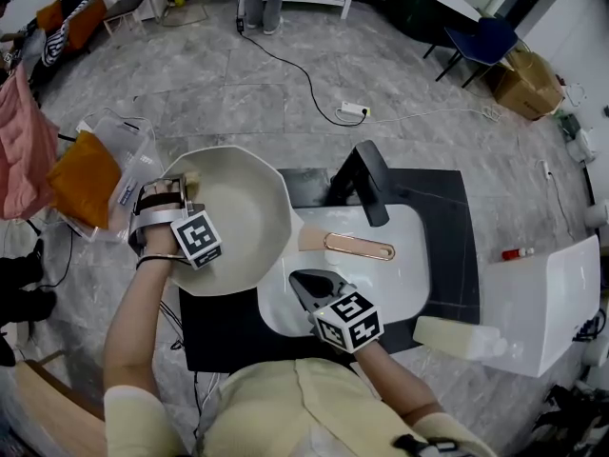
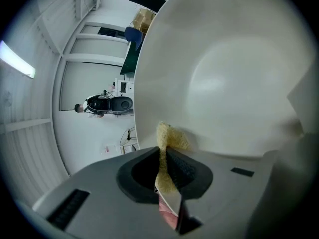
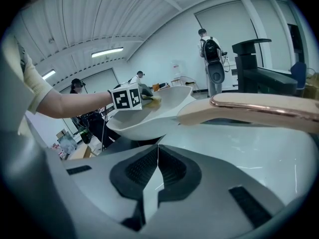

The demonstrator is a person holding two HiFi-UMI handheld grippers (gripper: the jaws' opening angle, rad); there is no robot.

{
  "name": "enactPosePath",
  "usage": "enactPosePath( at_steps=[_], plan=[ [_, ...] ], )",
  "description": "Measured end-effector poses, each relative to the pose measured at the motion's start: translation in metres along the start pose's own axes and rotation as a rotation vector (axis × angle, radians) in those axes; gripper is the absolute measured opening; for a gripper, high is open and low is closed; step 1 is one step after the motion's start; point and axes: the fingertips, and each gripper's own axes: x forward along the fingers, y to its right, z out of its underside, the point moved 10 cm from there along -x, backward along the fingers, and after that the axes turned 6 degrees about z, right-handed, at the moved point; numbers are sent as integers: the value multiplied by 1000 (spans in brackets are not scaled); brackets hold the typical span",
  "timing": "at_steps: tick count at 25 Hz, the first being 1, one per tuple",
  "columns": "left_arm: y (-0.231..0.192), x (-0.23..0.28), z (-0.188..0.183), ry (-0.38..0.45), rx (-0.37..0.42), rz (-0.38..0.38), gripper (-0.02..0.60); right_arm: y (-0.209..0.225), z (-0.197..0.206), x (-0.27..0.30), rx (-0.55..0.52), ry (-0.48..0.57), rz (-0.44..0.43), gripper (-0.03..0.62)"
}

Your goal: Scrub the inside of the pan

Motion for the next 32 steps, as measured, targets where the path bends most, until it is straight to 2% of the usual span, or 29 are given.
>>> enactPosePath(
  at_steps=[8,12,15,18,24,29,32],
  plan=[
    [-9,8,-10,54,-47,-59,40,0,2,0,14,-1,4,17],
    [-13,10,-12,92,-128,-42,40,-1,2,0,21,-2,0,16],
    [-16,6,-13,157,-198,-24,40,-2,1,1,20,-6,2,17],
    [-18,-3,-14,243,-314,28,40,-2,2,1,18,-9,3,16],
    [-17,-12,-10,331,-519,117,40,-6,1,2,11,-13,-3,17],
    [-12,-11,-10,371,-747,304,40,-7,0,3,8,-14,-3,17],
    [-10,-5,-11,345,-813,415,40,-7,0,2,7,-14,-2,17]
  ],
)
